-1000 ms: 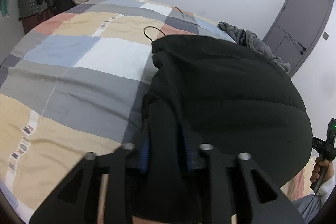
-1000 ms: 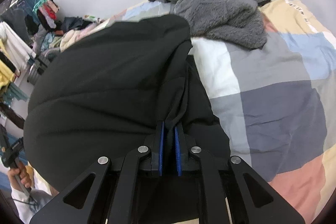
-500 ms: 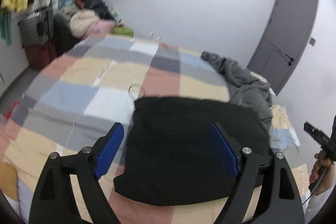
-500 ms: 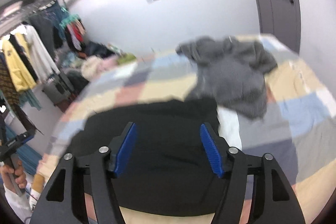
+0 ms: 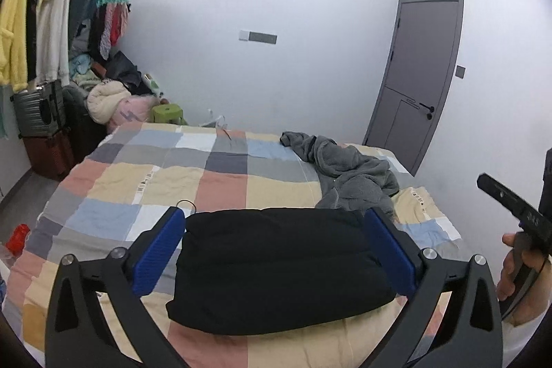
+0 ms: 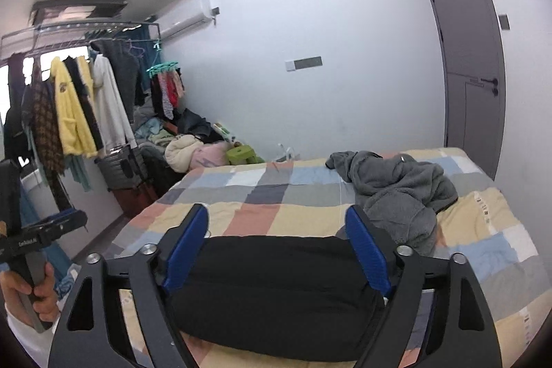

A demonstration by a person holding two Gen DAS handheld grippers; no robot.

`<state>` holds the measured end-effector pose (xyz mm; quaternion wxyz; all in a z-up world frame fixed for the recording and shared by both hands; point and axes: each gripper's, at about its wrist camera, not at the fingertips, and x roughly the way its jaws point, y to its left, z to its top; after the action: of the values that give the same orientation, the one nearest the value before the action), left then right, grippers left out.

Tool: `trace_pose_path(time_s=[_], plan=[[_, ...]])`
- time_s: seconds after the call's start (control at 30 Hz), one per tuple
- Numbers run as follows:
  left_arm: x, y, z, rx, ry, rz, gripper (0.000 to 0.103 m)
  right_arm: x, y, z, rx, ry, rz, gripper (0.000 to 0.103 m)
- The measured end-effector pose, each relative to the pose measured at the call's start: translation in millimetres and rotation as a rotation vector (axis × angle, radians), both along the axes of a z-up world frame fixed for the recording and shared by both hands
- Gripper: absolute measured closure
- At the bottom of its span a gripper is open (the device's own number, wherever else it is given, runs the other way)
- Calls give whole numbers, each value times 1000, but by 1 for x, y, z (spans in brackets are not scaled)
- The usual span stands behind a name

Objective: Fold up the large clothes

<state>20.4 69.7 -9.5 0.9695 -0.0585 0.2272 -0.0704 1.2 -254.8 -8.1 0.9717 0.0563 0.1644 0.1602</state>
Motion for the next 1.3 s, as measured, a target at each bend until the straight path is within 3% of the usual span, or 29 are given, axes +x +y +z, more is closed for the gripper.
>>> trace_pose_path(time_s=[0.17,0.4,0.57,0.9,1.03,1.17,1.3], plan=[[-27,-8,-1,28,-34,8,0,-26,13,-13,-21,-14,40,0],[-48,-21,-22,91,-30,22,0,-62,23,-26,-46,-58,54,0],[-56,-22,-40,75,-6,36,0,-78,36,-41,-88,-62,53,0],[-68,-34,-76,95,61,71,0,-72,41,-87,-80,44,-8,0],[-73,-47,-89,166,75,101,0,-68,35,-101,-94,72,-41,0],[-66,-50,-100,125,116,58,0,-68,34,-108,-105,86,-51,0],[-59,-49,-108,105,146,76,0,-69,34,-113,-109,92,-47,0]])
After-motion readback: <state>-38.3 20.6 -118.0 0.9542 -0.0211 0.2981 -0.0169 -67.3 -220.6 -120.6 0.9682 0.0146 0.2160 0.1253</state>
